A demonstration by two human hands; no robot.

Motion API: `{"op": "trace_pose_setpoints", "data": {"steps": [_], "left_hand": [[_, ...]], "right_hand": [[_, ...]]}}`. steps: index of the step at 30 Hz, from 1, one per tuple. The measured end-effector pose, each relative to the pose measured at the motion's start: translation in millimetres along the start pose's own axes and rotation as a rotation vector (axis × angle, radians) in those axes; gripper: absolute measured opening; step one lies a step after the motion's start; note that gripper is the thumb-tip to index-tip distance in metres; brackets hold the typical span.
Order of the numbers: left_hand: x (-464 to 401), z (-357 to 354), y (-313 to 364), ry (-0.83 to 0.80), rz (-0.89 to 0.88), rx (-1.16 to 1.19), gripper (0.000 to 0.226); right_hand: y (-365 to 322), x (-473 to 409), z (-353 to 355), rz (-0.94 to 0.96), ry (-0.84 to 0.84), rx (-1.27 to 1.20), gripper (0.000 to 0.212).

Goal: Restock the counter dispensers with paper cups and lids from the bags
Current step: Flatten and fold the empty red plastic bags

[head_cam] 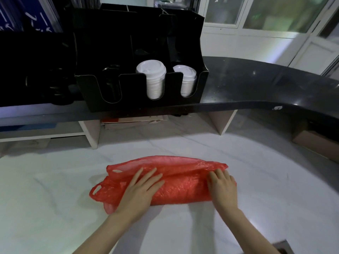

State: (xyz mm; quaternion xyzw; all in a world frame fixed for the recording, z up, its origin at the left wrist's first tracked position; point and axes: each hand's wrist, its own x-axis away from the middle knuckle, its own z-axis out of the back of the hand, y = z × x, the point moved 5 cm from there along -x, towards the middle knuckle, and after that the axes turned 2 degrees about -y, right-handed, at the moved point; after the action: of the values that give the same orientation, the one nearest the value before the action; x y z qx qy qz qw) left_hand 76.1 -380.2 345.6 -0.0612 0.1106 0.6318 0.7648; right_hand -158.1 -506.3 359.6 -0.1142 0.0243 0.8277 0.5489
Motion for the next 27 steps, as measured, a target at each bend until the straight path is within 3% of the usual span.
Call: {"op": "trace_pose_setpoints", "data": {"steps": [2,5,13,17,19,21,25,27], "left_hand": [[5.2,-15.9,-6.9,-0.137,0.080,0.046,0.045],[15.2,-38.8,-11.8,-0.278,0.124,0.038,0.055],[13.6,-53.4,-17.5,-0.367,0.108,0.026,0.060],[11.2,-39.6,-19.1,-0.377,0.109,0.223,0.068],[19.4,-25.2,-18.0,-0.336,0.070,0.308,0.079],[31.8,-11.7,-18.0,-0.233,0.026,0.319,0.074],[40.8,-3.3,-26.1,-0.094,0.030,0.332,0.036],[36.5,3.6,-32.1,-0.046,0.086,0.337,0.028]], "right_hand": [[0.7,14.1,-12.5,0.012,0.006,-0.119,0.031],[2.8,29.1,-31.4,0.028,-0.124,-0.131,0.052],[10.6,30.7,-62.0,-0.062,-0.338,-0.149,0.071],[15.3,26.9,-46.0,0.000,-0.375,-0.261,0.085],[23.9,29.1,-33.6,0.079,-0.450,-0.376,0.084],[32.1,35.2,-24.0,0.180,-0.484,-0.378,0.078],[33.1,44.2,-9.7,0.256,-0.311,-0.283,0.046],[29.4,40.2,0.7,0.230,-0.203,-0.245,0.028]]}}
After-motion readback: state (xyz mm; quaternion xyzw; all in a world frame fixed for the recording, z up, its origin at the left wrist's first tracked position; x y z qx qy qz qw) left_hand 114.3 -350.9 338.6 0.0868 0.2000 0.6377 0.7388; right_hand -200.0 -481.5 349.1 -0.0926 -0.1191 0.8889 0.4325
